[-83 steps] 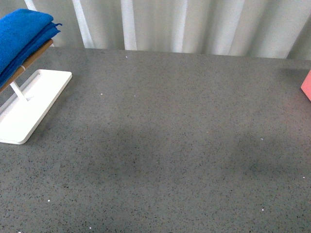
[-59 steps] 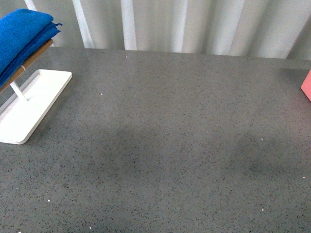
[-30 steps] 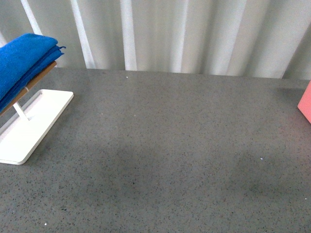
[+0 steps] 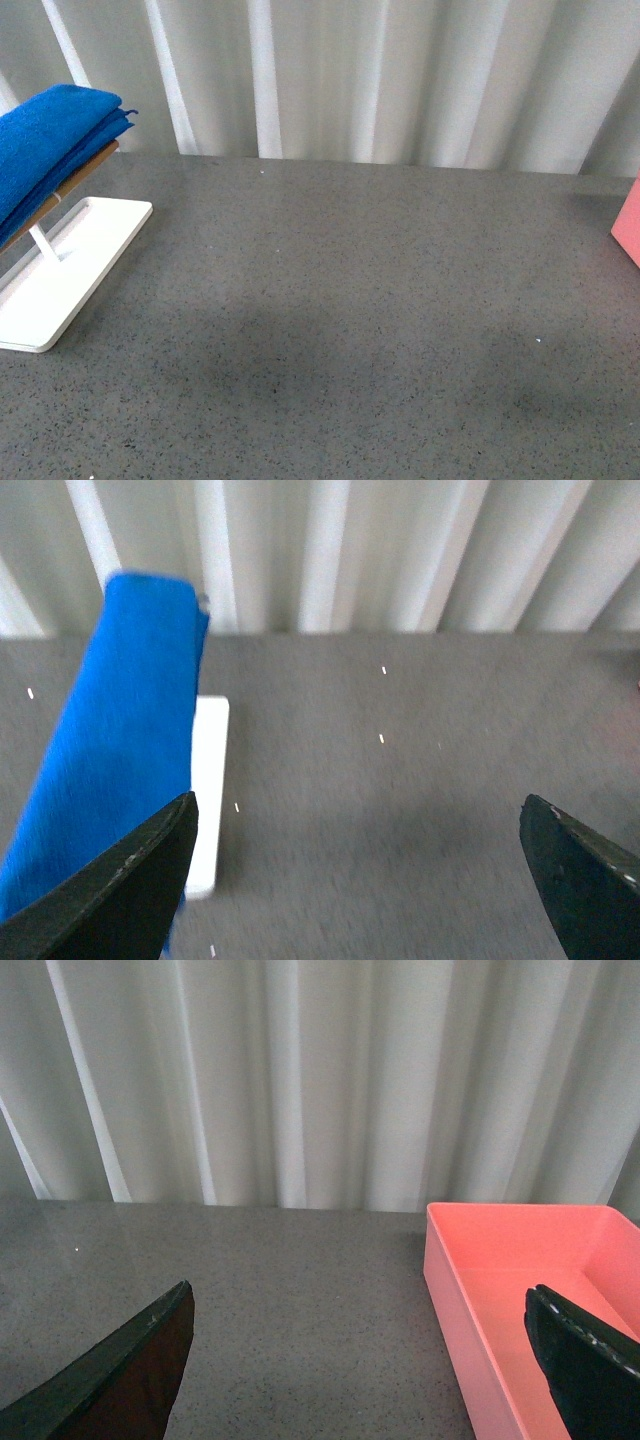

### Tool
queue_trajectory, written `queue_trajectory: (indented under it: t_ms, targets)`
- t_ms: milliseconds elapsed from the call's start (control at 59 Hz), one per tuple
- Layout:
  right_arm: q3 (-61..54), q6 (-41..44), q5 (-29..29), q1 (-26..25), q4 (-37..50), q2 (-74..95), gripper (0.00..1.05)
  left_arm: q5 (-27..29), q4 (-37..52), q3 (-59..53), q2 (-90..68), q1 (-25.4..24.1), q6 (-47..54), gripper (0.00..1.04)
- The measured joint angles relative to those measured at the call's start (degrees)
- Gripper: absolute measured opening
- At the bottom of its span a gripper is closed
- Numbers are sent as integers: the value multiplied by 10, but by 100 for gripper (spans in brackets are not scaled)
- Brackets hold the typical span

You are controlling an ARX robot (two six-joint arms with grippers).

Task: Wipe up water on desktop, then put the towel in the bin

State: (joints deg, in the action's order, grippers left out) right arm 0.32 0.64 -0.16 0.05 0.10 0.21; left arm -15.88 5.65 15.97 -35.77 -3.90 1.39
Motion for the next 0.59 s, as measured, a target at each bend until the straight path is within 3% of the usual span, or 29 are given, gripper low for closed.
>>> queue_trajectory:
  t_ms: [102,220,390,593]
  targets:
    - [0,0,0,0,0,0,98,23,91,109,-180,33,6,98]
    - [0,0,0,0,0,0,98,38,74,237,-348,57,24,98]
    - [0,0,0,0,0,0,98,79,-59,490,-594,59,92,98]
    - [0,0,0,0,0,0,98,110,-211,705,-747,24,133,98]
